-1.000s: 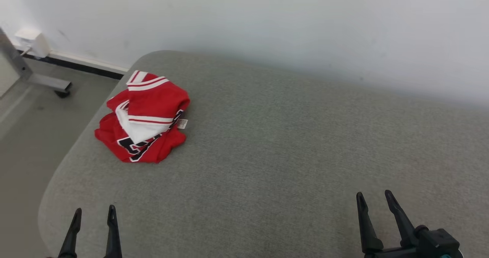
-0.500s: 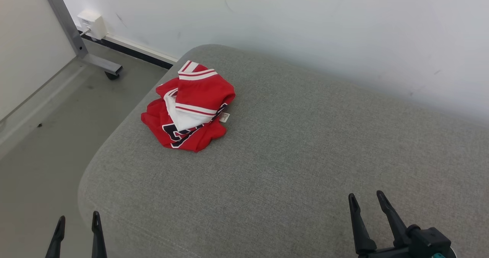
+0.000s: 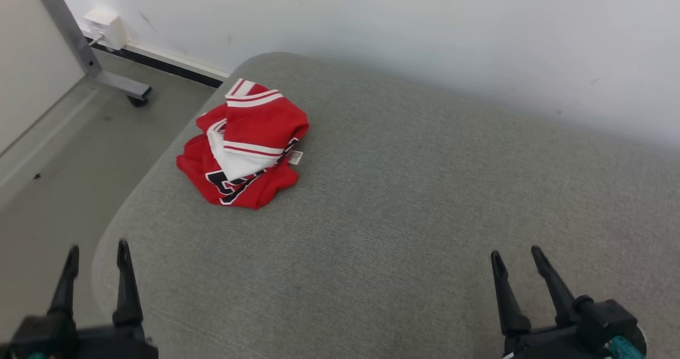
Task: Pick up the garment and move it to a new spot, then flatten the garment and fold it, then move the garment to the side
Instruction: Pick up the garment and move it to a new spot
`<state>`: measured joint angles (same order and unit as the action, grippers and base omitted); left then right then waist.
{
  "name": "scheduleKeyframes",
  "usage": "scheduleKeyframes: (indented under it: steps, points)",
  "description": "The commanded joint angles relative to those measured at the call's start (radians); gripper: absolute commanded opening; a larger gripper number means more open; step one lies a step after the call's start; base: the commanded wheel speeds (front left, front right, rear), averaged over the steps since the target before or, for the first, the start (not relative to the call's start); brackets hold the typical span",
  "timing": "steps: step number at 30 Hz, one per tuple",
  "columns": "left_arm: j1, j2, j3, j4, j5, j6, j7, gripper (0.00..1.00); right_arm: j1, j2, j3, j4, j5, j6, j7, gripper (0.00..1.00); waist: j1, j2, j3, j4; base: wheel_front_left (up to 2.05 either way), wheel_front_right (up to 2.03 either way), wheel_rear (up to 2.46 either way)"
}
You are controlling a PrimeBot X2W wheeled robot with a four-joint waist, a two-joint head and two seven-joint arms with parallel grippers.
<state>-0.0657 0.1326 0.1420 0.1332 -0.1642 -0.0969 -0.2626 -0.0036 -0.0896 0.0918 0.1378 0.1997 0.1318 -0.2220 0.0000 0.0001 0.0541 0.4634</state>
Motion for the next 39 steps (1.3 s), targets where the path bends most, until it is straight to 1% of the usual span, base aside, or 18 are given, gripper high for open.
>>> scheduleKeyframes:
  steps: [1, 7, 13, 15, 16, 22, 28, 34, 39]
  points:
    - [-0.043, 0.008, 0.001, 0.007, -0.009, -0.001, -0.003, 1.0, -0.013, -0.011, -0.005, -0.011, -0.007, -0.003, 0.004, 1.0, 0.0, -0.0001, 0.043, -0.045, 0.0, 0.0, 0.0]
    - [-0.27, 0.056, -0.009, 0.077, -0.045, -0.016, 0.012, 1.0, -0.053, -0.033, -0.029, -0.068, -0.027, -0.003, 0.029, 1.0, 0.0, -0.0001, 0.14, -0.145, 0.0, 0.0, 0.0]
    - [-0.488, 0.128, -0.003, 0.146, -0.068, -0.022, 0.026, 1.0, -0.084, -0.039, -0.075, -0.116, -0.04, -0.003, 0.039, 1.0, 0.0, -0.0001, 0.243, -0.251, 0.0, 0.0, 0.0]
    - [-0.541, 0.158, 0.01, 0.169, -0.074, -0.022, 0.038, 1.0, -0.092, -0.037, -0.084, -0.128, -0.045, -0.003, 0.04, 1.0, 0.0, -0.0001, 0.277, -0.287, 0.0, 0.0, 0.0]
    - [-0.541, 0.158, 0.01, 0.169, -0.074, -0.022, 0.038, 1.0, -0.092, -0.037, -0.084, -0.128, -0.045, -0.003, 0.04, 1.0, 0.0, -0.0001, 0.277, -0.287, 0.0, 0.0, 0.0]
    - [-0.663, 0.234, 0.032, 0.26, -0.093, -0.024, 0.074, 1.0, -0.11, -0.024, -0.119, -0.155, -0.057, -0.003, 0.03, 1.0, 0.0, -0.0001, 0.345, -0.367, 0.0, 0.0, 0.0]
    - [-0.702, 0.285, 0.039, 0.408, -0.11, -0.024, 0.142, 1.0, -0.126, -0.021, -0.132, -0.162, -0.059, -0.003, 0.022, 1.0, 0.0, -0.0001, 0.376, -0.406, 0.0, 0.0, 0.0]
    - [-0.692, 0.285, 0.043, 0.538, -0.148, -0.024, 0.218, 1.0, -0.141, -0.018, -0.142, -0.158, -0.061, -0.003, 0.02, 1.0, 0.0, -0.0001, 0.374, -0.414, 0.0, 0.0, 0.0]
    - [-0.683, 0.285, 0.024, 0.64, -0.203, -0.032, 0.341, 1.0, -0.144, -0.016, -0.141, -0.158, -0.064, -0.003, 0.023, 1.0, 0.0, -0.0001, 0.368, -0.413, 0.0, 0.0, 0.0]
